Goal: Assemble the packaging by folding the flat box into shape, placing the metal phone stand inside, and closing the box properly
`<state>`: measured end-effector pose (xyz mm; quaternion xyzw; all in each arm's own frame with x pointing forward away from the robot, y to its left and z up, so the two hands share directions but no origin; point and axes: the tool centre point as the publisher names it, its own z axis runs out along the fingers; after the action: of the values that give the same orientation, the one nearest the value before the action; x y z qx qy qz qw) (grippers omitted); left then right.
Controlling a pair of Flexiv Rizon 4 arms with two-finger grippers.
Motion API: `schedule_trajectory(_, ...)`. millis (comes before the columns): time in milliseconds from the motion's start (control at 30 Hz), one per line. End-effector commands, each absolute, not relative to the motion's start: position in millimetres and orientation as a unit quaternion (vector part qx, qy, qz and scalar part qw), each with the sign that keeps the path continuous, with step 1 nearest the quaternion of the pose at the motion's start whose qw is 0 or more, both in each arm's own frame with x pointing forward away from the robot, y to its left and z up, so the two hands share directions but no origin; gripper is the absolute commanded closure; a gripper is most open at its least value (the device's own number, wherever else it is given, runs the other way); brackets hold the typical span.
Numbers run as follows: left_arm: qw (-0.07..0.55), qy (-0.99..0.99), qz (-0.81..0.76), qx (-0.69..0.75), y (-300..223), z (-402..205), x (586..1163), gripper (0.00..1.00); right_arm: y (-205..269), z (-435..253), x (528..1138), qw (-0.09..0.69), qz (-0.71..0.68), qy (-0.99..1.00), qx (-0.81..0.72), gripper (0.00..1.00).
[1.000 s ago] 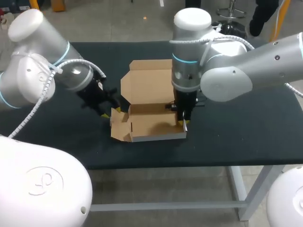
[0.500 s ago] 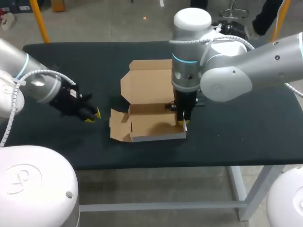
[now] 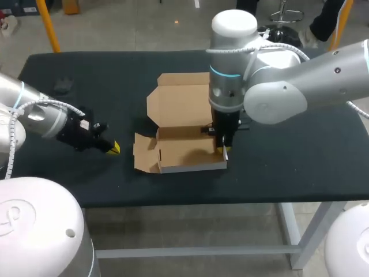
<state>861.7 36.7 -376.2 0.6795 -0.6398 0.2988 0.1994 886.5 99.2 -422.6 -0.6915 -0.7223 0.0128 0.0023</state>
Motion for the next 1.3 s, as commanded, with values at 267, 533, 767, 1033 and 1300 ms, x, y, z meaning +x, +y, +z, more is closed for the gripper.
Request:
schedule_trajectory(267, 0.235, -0.643, 0.302, 0.664, 23.8, -399.6, 873.7, 1.00, 100.1, -422.4, 887.5, 0.003, 0.016, -0.723, -0.691, 1.00)
schedule_trajectory(533, 0.259, -0.649, 0.300, 0.649, 3.8, -412.3, 879.6, 1.00, 100.1, -422.4, 887.5, 0.003, 0.016, -0.723, -0.691, 1.00)
schedule_trajectory(767, 0.279, -0.649, 0.318, 0.632, -7.6, -411.4, 881.5, 1.00, 100.1, -422.4, 887.5, 0.003, 0.016, -0.723, -0.691, 1.00)
schedule_trajectory(1033, 0.285, -0.645, 0.333, 0.626, -19.6, -399.7, 880.8, 1.00, 100.1, -422.4, 887.5, 0.003, 0.016, -0.723, -0.691, 1.00)
schedule_trajectory(1300, 0.293, -0.633, 0.351, 0.625, -31.3, -387.5, 881.1, 1.00, 100.1, -422.4, 887.5, 0.003, 0.016, -0.723, -0.691, 1.00)
